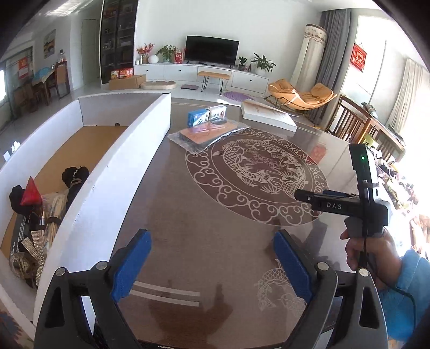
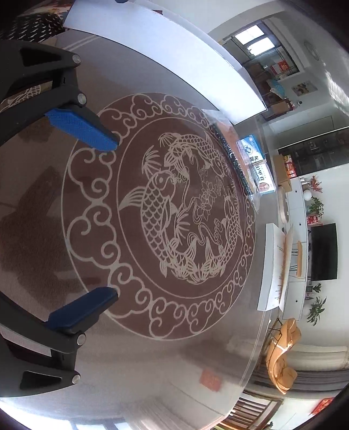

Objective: Organize objects
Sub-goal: 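Return both tools to the table toward the blue box and phone case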

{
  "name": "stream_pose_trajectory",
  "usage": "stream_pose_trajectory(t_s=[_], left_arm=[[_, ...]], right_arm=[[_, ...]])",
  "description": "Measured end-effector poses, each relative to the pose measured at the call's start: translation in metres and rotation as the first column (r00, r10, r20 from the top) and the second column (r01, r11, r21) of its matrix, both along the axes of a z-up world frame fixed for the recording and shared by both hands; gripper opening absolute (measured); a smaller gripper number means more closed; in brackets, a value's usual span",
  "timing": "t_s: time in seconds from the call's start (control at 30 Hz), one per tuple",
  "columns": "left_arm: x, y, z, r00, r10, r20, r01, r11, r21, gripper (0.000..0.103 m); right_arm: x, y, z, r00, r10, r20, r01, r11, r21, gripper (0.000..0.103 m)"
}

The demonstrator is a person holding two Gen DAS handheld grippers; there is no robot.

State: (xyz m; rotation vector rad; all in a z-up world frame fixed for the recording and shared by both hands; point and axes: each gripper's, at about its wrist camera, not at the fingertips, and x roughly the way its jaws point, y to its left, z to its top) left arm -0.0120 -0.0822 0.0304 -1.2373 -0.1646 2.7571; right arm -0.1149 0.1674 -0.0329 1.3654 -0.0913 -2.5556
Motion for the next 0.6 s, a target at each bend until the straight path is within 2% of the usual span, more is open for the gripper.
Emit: stream_pose_trajectory(t_s=[0.07, 0.2, 0.27, 0.33, 0.4, 0.5, 0.57, 0.6], left_arm=[[0.006, -0.004, -0.001, 1.000, 0.008, -0.009, -0.008, 1.000, -0.005, 0.093], [0.028, -0.029, 0.008, 0.996, 0.062, -0.058, -0.066, 0.995, -0.072, 0.093], [0.037, -0.045, 0.014, 0.993, 0.091, -0.076, -0.096, 0.993, -0.064, 0.093], [0.046, -0.060, 0.017, 0.989, 0.118, -0.087, -0.122, 0.992, -0.039, 0.093], [0.054, -0.072, 0.018, 0.986, 0.139, -0.093, -0.141, 0.990, -0.010, 0.093], [0.061, -0.086, 0.016, 0.982, 0.170, -0.086, -0.168, 0.985, 0.031, 0.093], [0.064, -0.092, 0.015, 0.980, 0.182, -0.085, -0.177, 0.982, 0.061, 0.093], [0.065, -0.093, 0.015, 0.979, 0.184, -0.086, -0.178, 0.981, 0.074, 0.093]], right_arm=[[-0.027, -0.022, 0.008, 1.000, 0.002, 0.023, -0.001, 0.999, -0.042, 0.101], [-0.096, -0.082, 0.027, 1.000, -0.019, 0.022, 0.021, 0.995, -0.093, 0.101], [-0.132, -0.122, 0.033, 1.000, -0.006, 0.016, 0.007, 0.998, -0.068, 0.101], [-0.165, -0.161, 0.031, 1.000, -0.004, 0.005, 0.004, 1.000, 0.000, 0.101], [-0.193, -0.190, 0.022, 0.998, -0.062, -0.005, 0.062, 0.995, 0.083, 0.101], [-0.221, -0.204, 0.003, 0.979, -0.201, 0.033, 0.199, 0.978, 0.067, 0.101], [-0.233, -0.211, -0.014, 0.962, -0.259, 0.082, 0.247, 0.960, 0.135, 0.103], [-0.233, -0.212, -0.015, 0.961, -0.269, 0.060, 0.259, 0.957, 0.132, 0.103]])
